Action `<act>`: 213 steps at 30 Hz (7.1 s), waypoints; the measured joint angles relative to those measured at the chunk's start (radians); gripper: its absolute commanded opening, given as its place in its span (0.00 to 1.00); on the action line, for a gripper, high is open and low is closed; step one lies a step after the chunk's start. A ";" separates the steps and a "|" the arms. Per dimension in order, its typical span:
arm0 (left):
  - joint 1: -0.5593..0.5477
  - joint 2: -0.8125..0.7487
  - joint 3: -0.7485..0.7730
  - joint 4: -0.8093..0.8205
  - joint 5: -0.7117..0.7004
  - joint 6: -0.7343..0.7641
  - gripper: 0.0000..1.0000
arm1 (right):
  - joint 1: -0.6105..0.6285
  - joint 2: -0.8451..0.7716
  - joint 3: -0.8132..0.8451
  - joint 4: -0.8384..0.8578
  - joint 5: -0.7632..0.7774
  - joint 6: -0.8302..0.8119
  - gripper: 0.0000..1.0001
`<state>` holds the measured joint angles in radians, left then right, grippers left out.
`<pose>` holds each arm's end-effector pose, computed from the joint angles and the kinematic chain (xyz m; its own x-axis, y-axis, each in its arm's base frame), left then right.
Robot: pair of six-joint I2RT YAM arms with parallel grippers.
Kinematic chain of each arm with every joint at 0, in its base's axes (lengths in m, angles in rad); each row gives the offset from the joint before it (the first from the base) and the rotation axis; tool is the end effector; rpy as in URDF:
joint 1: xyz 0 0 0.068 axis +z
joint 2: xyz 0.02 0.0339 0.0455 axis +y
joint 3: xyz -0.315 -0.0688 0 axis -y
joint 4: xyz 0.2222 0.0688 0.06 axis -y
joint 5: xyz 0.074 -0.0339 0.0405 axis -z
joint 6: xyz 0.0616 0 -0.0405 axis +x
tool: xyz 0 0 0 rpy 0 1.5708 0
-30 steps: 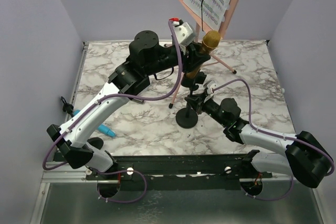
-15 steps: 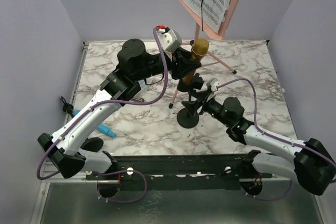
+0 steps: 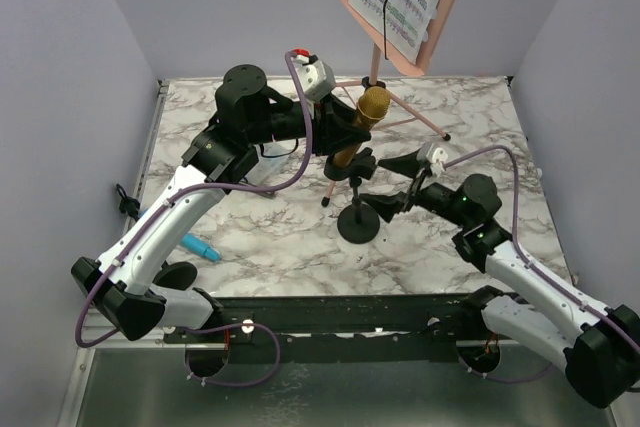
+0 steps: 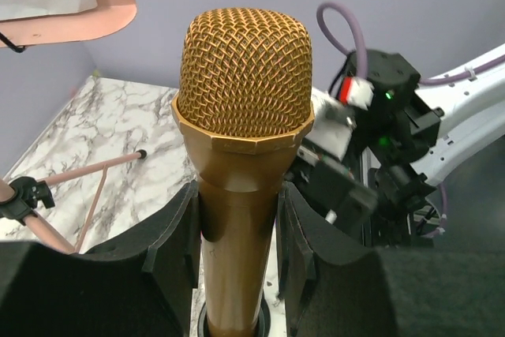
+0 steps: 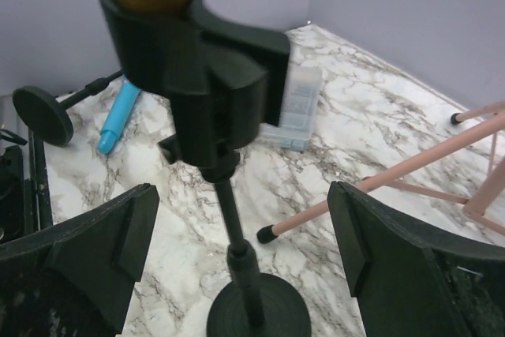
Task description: Set up the instrument practice props
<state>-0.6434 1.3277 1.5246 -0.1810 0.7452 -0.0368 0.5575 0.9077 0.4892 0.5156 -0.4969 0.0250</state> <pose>0.1906 -0.1952 0.5234 -0.0235 -0.0162 -0.9996 0.9832 0.1808 -0.0260 0.1381 0.1207 0.3387 0.0606 0.0636 -0.9961 -0.8695 0.4935 -0.0213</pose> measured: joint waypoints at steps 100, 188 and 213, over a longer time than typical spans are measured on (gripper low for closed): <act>-0.125 0.018 -0.358 0.530 -0.347 -0.180 0.00 | 0.053 0.097 -0.211 0.248 0.290 0.224 0.52; -0.237 0.031 -0.427 0.315 -0.425 -0.100 0.00 | 0.071 -0.436 -0.068 -0.496 0.581 0.337 0.56; -0.237 -0.138 -0.417 0.080 -0.477 -0.211 0.99 | 0.071 -0.119 -0.325 0.075 0.331 0.215 0.60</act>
<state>-0.8799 1.1900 1.1072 -0.1005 0.2680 -0.2478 0.6285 0.7883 0.1646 0.5903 -0.1661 0.2401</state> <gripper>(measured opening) 0.989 0.616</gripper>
